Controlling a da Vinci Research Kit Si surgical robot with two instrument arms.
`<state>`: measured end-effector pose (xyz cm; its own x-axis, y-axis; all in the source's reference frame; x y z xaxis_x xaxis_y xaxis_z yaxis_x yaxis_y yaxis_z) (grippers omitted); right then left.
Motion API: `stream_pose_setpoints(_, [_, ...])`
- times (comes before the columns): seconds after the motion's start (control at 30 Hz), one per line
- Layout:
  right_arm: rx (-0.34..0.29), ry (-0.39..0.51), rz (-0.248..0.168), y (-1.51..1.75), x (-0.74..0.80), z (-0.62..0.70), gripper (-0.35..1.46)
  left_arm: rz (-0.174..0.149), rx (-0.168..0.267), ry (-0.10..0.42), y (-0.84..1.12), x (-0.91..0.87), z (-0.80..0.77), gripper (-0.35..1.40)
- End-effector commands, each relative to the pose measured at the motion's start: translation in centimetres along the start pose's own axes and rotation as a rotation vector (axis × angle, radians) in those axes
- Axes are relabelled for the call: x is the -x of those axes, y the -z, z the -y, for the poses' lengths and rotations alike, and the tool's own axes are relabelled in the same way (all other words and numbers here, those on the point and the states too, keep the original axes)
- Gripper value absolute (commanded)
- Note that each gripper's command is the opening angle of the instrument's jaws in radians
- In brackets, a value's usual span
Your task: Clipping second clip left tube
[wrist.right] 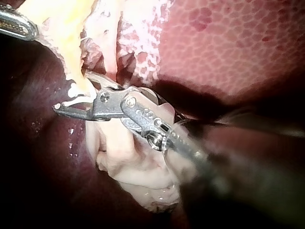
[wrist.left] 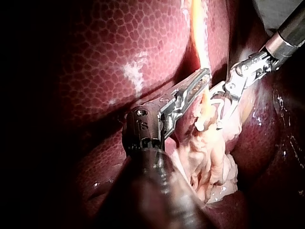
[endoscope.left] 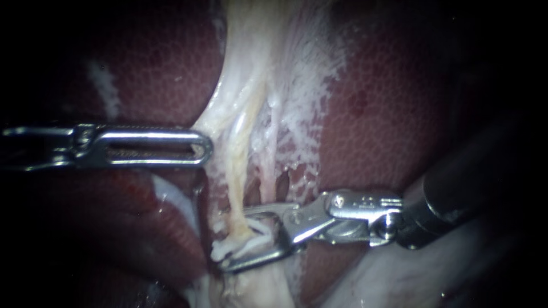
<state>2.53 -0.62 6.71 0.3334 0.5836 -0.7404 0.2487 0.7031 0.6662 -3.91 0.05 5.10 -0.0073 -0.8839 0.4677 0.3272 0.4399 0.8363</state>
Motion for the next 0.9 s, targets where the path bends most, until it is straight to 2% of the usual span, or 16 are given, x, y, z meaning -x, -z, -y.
stream_pose_setpoints(0.03, [0.002,0.000,-0.001,-0.01,0.00,-0.01,0.53,0.000,0.000,0.000,0.00,0.00,0.00,-0.35])
stream_pose_setpoints(0.27, [0.003,-0.013,-0.005,-0.06,-0.03,-0.04,0.51,0.000,0.000,0.000,0.00,0.00,0.00,-0.35])
stream_pose_setpoints(0.5, [-0.001,-0.054,-0.010,0.00,-0.13,-0.07,0.46,0.000,0.000,-0.001,-0.01,-0.01,-0.02,-0.35])
stream_pose_setpoints(0.77, [0.000,-0.113,-0.013,0.03,-0.10,-0.08,0.38,0.000,0.000,-0.001,-0.01,-0.02,-0.02,-0.35])
stream_pose_setpoints(0.83, [0.003,-0.136,-0.014,0.05,-0.10,-0.09,0.32,0.000,0.000,-0.001,-0.01,-0.02,-0.02,-0.35])
stream_pose_setpoints(0.9, [0.012,-0.159,-0.020,0.07,-0.09,-0.11,0.14,0.000,0.000,-0.001,-0.01,-0.02,-0.02,-0.35])
